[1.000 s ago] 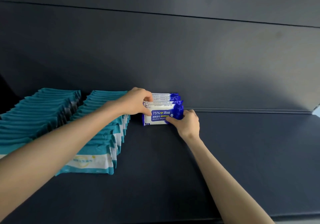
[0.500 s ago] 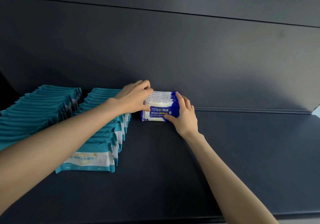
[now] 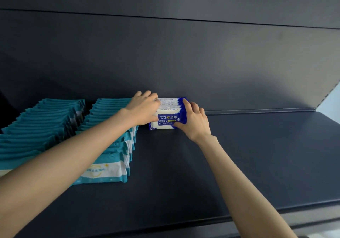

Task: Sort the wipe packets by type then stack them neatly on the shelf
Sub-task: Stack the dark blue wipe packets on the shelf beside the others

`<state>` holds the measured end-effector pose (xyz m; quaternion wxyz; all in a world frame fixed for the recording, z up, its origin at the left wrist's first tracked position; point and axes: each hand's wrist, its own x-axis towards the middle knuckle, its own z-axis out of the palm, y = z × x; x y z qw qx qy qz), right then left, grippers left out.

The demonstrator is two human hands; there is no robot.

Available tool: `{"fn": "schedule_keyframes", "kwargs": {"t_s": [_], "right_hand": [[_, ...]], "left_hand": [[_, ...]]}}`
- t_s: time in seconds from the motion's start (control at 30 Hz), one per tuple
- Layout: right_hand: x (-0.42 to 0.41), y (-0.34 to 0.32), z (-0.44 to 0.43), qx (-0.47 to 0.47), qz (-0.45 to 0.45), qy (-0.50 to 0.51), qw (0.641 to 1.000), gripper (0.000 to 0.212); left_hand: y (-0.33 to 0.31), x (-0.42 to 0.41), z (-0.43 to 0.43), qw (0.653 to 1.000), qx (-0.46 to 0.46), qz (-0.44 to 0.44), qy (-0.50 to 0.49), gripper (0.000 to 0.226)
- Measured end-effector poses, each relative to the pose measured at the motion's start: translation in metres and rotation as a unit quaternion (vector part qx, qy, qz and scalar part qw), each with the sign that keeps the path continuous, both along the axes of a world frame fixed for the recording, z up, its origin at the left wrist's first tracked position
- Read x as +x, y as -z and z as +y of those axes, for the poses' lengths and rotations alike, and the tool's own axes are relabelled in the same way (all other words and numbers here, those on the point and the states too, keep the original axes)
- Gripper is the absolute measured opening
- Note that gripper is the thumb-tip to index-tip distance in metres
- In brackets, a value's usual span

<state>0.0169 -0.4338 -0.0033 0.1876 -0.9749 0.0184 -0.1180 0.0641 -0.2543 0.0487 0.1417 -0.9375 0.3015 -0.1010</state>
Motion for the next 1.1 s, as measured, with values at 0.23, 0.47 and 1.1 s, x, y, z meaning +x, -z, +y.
{"fn": "schedule_keyframes", "kwargs": {"t_s": [0.23,0.47,1.1], "right_hand": [[-0.067,-0.032,-0.017,-0.01,-0.07,0.032,0.997,0.057],[-0.201,-0.031,-0.052,0.009,-0.193,0.127,0.973,0.037],[-0.719,0.149,-0.054,0.091,0.047,0.528,0.843,0.034]], "left_hand": [[-0.017,-0.044,-0.016,0.991,-0.123,-0.032,0.041,0.051],[-0.003,-0.156,-0.062,0.927,-0.302,-0.086,0.207,0.044],[0.199,-0.587,-0.174,0.821,-0.152,0.364,0.413,0.045]]}}
